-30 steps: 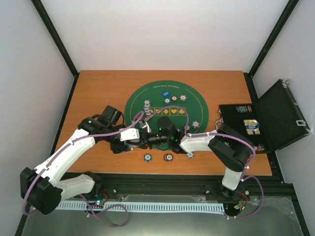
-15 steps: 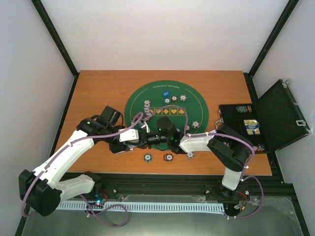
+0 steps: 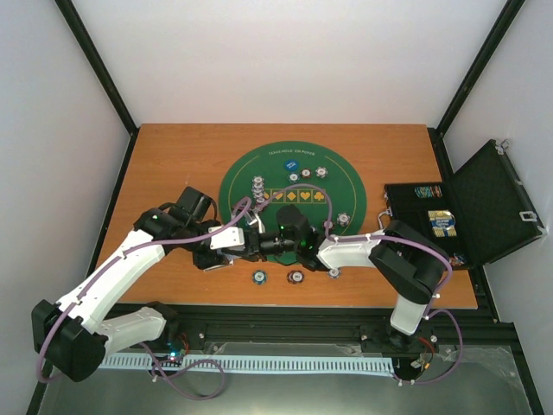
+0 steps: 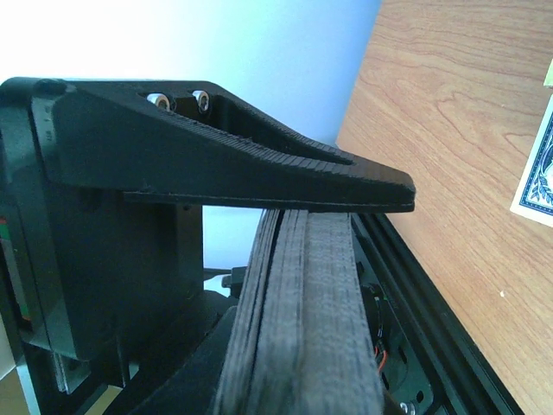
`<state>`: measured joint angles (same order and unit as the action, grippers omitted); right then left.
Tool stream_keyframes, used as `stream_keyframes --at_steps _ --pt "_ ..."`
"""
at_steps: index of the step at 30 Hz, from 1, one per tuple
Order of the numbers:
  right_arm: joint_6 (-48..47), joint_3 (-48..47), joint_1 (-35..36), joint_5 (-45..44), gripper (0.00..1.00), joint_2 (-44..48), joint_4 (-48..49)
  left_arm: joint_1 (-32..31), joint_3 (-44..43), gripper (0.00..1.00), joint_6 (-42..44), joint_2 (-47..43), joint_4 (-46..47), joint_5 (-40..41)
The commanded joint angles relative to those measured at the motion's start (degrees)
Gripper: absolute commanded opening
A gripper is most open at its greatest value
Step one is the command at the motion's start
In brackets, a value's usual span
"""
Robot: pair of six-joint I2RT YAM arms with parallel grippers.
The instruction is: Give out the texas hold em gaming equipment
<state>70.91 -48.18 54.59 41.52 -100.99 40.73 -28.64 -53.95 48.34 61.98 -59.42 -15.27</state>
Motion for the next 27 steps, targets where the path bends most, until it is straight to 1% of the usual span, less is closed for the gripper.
stream_keyframes --at_steps 1,5,7,11,12,18,22,27 --pt "-0.8 3.3 -1.3 -3.8 0.04 -0.4 -8.2 -0.2 -1.7 0.65 0.3 -2.1 -0.3 -0.8" --pt "-0.5 3.8 -1.2 -3.8 0.03 -0.1 -7.7 -0.3 -1.6 0.78 -0.2 -2.5 0.0 -0.7" --pt "-0.2 4.0 -1.2 -3.6 0.03 0.0 -6.7 -0.3 -1.5 0.83 -0.6 -2.4 0.0 -1.0" --pt "0.0 4.1 -1.2 -3.1 0.03 0.6 -4.5 -0.3 -0.6 0.97 -0.9 -2.0 -0.6 -1.9" --pt "0.0 4.1 -1.2 -3.0 0.03 0.9 -4.1 -0.3 -0.2 0.99 -0.8 -2.0 -0.8 -2.1" --pt "0.4 4.3 -0.9 -1.9 0.03 1.3 -0.9 -0.2 1.6 1.0 -1.1 -1.0 -2.1 -5.1" --pt "1.6 3.9 -0.2 -1.0 0.03 0.5 1.8 -0.3 1.6 1.0 -1.9 0.3 -0.5 -5.9" --pt "1.4 2.8 0.4 -0.3 0.03 0.5 0.8 -0.3 1.7 1.0 -1.3 1.2 2.3 -5.3"
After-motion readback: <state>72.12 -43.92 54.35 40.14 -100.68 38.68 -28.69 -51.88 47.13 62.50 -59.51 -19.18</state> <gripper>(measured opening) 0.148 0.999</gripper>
